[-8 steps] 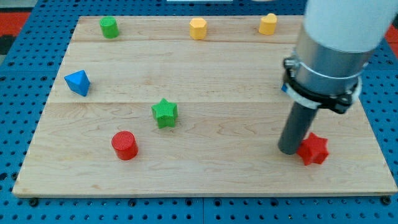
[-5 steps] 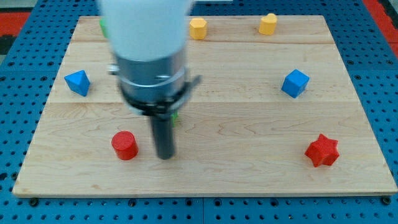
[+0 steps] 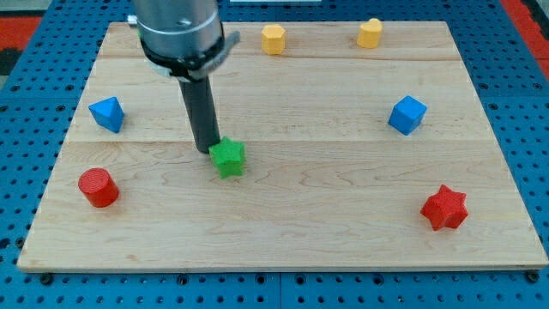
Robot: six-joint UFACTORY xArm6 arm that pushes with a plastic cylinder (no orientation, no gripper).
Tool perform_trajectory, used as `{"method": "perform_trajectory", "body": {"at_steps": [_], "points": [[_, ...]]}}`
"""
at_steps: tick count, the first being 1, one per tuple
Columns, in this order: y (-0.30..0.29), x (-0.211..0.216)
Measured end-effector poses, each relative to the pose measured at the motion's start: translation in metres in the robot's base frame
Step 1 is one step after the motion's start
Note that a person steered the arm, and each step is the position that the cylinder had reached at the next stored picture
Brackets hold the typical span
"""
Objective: Keep red circle and green star horizontally left to red star
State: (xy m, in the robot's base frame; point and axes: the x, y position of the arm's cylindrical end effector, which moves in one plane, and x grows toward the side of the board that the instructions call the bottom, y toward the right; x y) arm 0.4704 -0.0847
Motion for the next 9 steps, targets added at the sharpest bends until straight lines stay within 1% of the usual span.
{"method": "perform_trajectory", "body": {"at_steps": [1, 2, 3, 4, 6, 7, 8, 9], "points": [[0.031, 0.026], [0.058, 0.026], [0.059, 0.019], [0.088, -0.02], [0.076, 0.037], [0.1, 0.036], [0.144, 0.038], [0.137, 0.075]]}}
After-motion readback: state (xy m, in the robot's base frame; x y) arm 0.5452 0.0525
